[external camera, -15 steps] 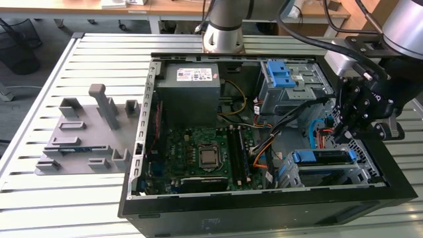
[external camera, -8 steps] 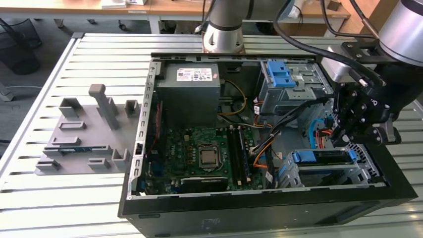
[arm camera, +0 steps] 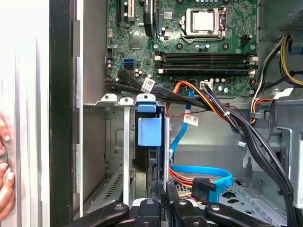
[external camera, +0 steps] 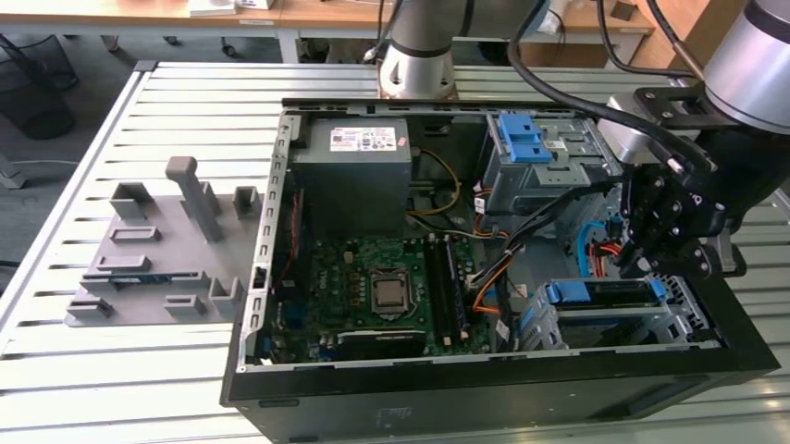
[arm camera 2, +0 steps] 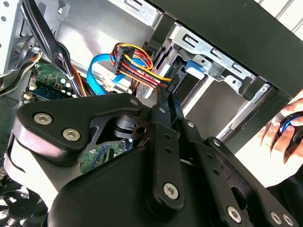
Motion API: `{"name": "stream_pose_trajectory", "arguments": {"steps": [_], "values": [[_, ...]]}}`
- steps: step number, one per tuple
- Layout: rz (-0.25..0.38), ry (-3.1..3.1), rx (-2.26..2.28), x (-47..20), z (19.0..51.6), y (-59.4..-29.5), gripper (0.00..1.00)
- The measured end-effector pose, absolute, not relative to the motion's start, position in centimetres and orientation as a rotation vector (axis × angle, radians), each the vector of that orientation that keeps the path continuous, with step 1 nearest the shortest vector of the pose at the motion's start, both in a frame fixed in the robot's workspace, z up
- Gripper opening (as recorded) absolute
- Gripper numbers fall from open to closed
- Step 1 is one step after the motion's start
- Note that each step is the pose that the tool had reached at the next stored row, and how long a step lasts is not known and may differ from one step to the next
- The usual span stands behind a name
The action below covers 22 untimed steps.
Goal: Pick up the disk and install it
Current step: 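Insert the first disk wire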
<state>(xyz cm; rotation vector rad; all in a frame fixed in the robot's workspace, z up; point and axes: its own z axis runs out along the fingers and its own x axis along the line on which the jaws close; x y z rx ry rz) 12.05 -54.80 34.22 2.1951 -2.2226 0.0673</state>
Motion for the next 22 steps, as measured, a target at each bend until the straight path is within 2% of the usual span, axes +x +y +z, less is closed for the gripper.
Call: {"name": "stream_pose_trajectory", "arguments": {"steps": [22], "values": [[0.063,-2.231,2.190,11.97,33.96,-55.25,0.17]]}}
